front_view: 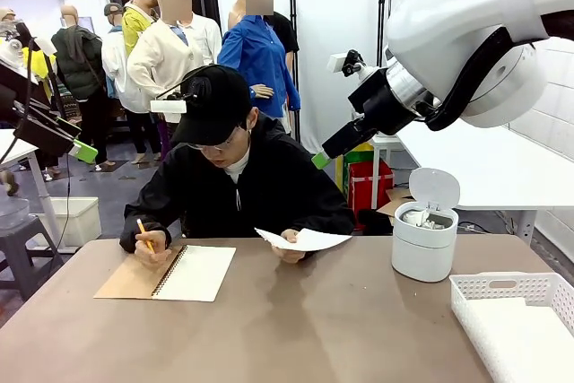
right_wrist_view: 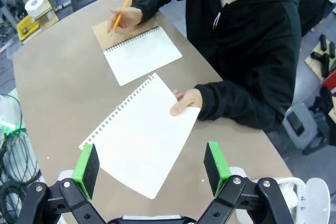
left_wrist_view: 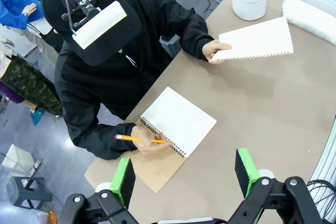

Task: Sort the paper based on its condition.
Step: If a person hands you a paper, place it in the Organizing basket , and if it's crumpled, put it in the Trash can.

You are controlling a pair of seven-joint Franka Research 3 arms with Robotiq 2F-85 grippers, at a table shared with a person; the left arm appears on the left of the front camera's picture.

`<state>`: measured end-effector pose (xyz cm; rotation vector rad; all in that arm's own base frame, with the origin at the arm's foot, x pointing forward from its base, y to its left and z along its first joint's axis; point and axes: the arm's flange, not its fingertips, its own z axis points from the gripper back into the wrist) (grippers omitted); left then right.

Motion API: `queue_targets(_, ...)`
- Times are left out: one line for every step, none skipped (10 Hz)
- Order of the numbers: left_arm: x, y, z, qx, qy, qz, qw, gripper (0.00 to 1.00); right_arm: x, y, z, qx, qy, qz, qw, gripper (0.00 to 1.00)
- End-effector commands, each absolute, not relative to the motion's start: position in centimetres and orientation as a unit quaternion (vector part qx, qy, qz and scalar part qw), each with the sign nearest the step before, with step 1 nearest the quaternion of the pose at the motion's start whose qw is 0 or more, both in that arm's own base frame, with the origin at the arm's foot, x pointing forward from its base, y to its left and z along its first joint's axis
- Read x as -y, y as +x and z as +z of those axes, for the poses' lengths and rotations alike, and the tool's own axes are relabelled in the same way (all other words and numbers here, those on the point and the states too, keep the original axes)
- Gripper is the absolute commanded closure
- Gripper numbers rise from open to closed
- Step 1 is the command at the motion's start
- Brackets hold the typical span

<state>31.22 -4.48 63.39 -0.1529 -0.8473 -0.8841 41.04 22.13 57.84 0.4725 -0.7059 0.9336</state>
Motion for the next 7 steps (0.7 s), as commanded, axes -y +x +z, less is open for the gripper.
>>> queue_targets(4.5,31.2,63.4,0.398,-0.068,-0.41,0.818,0.0,-22.1,41.0,57.8,0.328,0.224,0.435,0.808,0.0)
queue_targets(4.5,31.2,63.4,0.398,-0.068,-0.41,0.818,0.0,-22.1,41.0,57.8,0.328,0.224,0.435,0.808,0.0)
queue_targets(4.5,31.2,63.4,0.398,-0.068,-0.41,0.818,0.0,-22.1,41.0,57.8,0.328,0.224,0.435,0.808,0.0)
queue_targets(4.5,31.2,63.4,0.398,-0.068,-0.41,0.818,0.0,-22.1,41.0,57.8,0.33,0.221,0.436,0.807,0.0)
queue_targets(4.5,31.2,63.4,0.398,-0.068,-0.41,0.818,0.0,-21.9,42.1,57.6,0.326,0.237,0.377,0.834,0.0)
queue_targets(4.5,31.2,63.4,0.398,-0.068,-0.41,0.818,0.0,-21.4,43.1,57.4,0.316,0.257,0.318,0.857,0.0)
queue_targets(4.5,31.2,63.4,0.398,-0.068,-0.41,0.818,0.0,-21.0,43.7,57.2,0.301,0.277,0.273,0.87,0.0)
